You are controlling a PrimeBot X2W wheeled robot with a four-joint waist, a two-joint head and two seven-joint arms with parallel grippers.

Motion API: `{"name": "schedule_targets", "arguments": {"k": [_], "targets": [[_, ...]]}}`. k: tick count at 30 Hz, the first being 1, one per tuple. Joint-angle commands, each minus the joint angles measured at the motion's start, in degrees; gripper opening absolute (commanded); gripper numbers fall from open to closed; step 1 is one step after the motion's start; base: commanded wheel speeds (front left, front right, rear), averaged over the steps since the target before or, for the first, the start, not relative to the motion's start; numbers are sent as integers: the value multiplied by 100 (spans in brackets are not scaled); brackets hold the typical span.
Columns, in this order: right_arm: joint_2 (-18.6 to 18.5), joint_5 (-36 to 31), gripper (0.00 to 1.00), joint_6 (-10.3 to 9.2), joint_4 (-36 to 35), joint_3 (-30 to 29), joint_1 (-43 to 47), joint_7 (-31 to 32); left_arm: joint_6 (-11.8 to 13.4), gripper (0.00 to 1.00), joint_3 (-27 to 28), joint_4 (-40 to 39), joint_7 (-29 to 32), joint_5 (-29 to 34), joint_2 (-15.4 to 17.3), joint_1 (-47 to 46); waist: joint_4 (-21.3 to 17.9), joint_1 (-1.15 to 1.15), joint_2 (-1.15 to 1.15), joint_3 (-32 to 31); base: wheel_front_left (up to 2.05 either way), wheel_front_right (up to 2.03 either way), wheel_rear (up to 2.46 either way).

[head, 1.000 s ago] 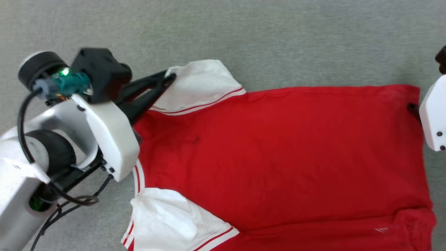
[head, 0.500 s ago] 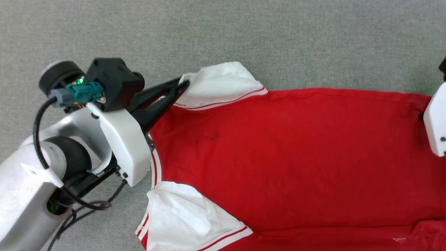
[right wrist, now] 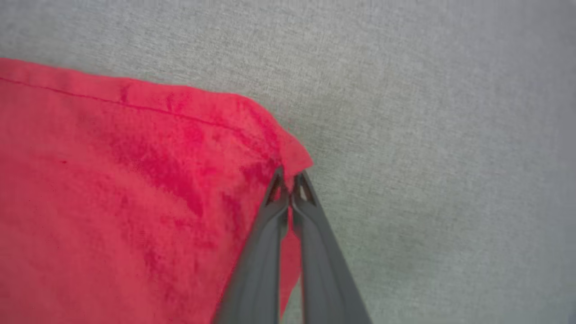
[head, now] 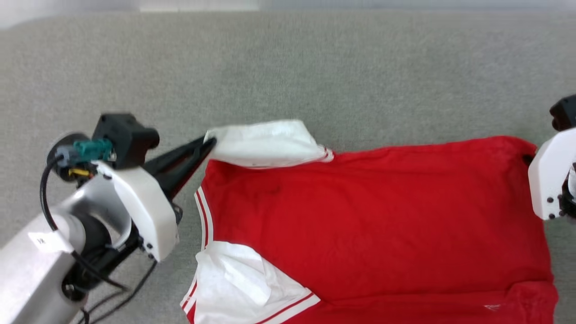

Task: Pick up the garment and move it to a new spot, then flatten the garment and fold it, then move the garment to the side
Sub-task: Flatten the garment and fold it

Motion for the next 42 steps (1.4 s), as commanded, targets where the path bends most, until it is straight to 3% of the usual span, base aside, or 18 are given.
{"name": "schedule_targets", "arguments": {"k": [1, 8, 17, 24, 28, 42], "targets": [[-36, 78, 0, -2, -55, -60, 181, -119, 69, 0, 26, 4, -91, -64, 2, 220, -64, 1, 0, -395, 0, 0, 0], [72, 354, 0, -2, -546, -591, 1074, -430, 502, 0, 144, -243, -450, -277, 245, 1311, -118, 1, 0, -1023, 0, 0, 0], [241, 638, 0, -2, -1564, -1013, 2587, -632, 980, 0, 173, -776, -806, -522, 623, 2792, -97, 1, 0, -1189, 0, 0, 0], [69, 802, 0, -2, -1860, -937, 3350, -643, 1018, 0, -48, -629, -749, -533, 682, 3233, -80, 1, 0, -1068, 0, 0, 0], [-274, 737, 0, -2, -1936, -615, 3546, -761, 984, 0, -253, -417, -525, -503, 737, 3332, -87, 1, 0, -1008, 0, 0, 0], [-1101, 538, 0, -3, -1364, 560, 3403, -1573, 670, 0, -798, 678, -538, -55, 167, 2930, -95, 1, 0, -946, 0, 0, 0]]}}
